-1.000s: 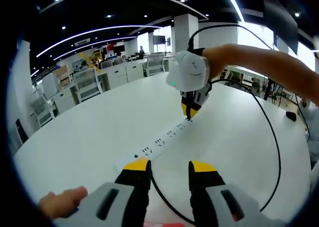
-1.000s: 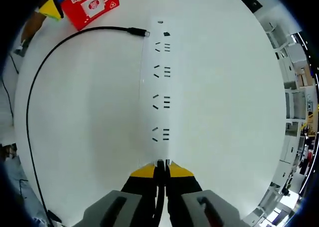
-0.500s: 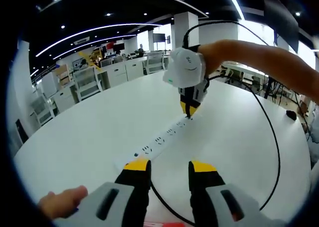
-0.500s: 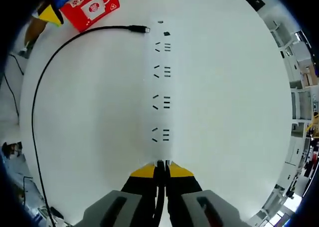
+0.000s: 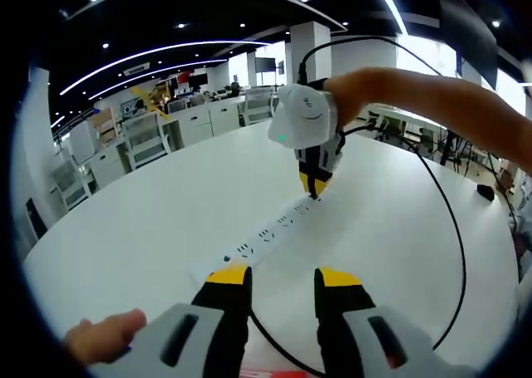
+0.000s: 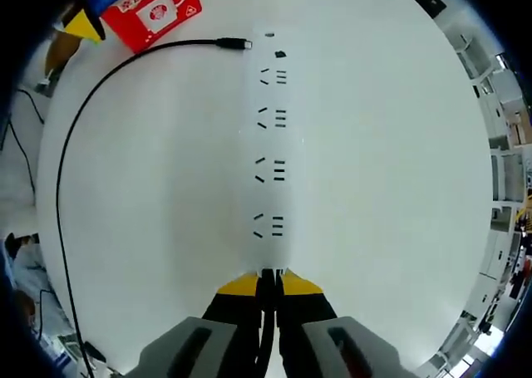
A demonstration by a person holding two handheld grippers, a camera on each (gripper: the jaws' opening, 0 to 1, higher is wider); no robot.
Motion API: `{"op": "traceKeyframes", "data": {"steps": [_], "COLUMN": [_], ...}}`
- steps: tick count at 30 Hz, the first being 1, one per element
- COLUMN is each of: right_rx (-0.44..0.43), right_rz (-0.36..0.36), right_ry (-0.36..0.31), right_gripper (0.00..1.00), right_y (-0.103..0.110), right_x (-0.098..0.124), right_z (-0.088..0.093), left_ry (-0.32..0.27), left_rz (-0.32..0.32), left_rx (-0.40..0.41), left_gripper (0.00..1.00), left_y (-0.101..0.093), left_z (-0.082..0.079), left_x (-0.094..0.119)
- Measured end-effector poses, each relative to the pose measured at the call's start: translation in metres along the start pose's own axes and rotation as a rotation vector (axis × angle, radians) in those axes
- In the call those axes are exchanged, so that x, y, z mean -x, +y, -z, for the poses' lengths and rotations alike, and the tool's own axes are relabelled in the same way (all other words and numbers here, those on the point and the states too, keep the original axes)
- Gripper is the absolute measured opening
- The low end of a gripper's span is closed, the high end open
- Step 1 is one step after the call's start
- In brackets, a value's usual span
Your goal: Find the data cable on the table. Grasp the USB connector end of the cable and insert it into the USB port on the table
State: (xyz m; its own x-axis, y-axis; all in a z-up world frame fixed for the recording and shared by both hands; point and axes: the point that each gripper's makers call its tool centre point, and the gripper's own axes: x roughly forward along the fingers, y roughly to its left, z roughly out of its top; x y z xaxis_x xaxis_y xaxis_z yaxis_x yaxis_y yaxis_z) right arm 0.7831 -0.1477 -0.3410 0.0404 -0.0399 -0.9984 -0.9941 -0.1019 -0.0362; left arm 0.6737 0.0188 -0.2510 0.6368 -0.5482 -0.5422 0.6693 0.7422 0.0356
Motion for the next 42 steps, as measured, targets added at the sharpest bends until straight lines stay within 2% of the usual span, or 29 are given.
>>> {"op": "traceKeyframes", "data": {"steps": [11, 16, 22, 34, 35, 37, 39, 42], "right_rx": [-0.011, 0.005, -0.009, 0.008, -0.056, -0.026, -0.067, -0.074], "right_rz": [0.004, 0.014, 0.010, 0.010, 0.000, 0.003, 0.006, 0.022], "right_ry": [-0.020, -0.004, -0.031, -0.020, -0.032, -0.031, -0.052, -0.069], "right_gripper": [0.08, 0.08, 0.08, 0.09, 0.10, 0.10, 0.11, 0.14], "right_y": [0.005, 0.008, 0.010, 0.012, 0.014, 0.012, 0.011, 0.008], "right_x": [-0.002, -0.003, -0.004, -0.006, -0.005, 0.000, 0.006, 0.013], "right_z": [-0.003, -0.003, -0.005, -0.006, -0.005, -0.002, -0.002, 0.000], "left_ry": [0.000, -0.001, 0.004, -0.003, -0.005, -0.001, -0.003, -0.003], "left_rz": [0.000, 0.000, -0.002, -0.001, 0.000, 0.000, -0.001, 0.000], "left_rx": [0.000, -0.001, -0.001, -0.001, -0.001, -0.001, -0.002, -0.001], "left_gripper": [0.30, 0.30, 0.30, 0.30, 0.30, 0.30, 0.30, 0.30], "left_y": [0.001, 0.001, 0.002, 0.003, 0.003, 0.003, 0.003, 0.003], "left_z": [0.000, -0.001, -0.001, -0.002, -0.002, -0.002, -0.002, -0.002], "left_x": [0.000, 0.000, 0.000, 0.001, 0.001, 0.001, 0.001, 0.001]}}
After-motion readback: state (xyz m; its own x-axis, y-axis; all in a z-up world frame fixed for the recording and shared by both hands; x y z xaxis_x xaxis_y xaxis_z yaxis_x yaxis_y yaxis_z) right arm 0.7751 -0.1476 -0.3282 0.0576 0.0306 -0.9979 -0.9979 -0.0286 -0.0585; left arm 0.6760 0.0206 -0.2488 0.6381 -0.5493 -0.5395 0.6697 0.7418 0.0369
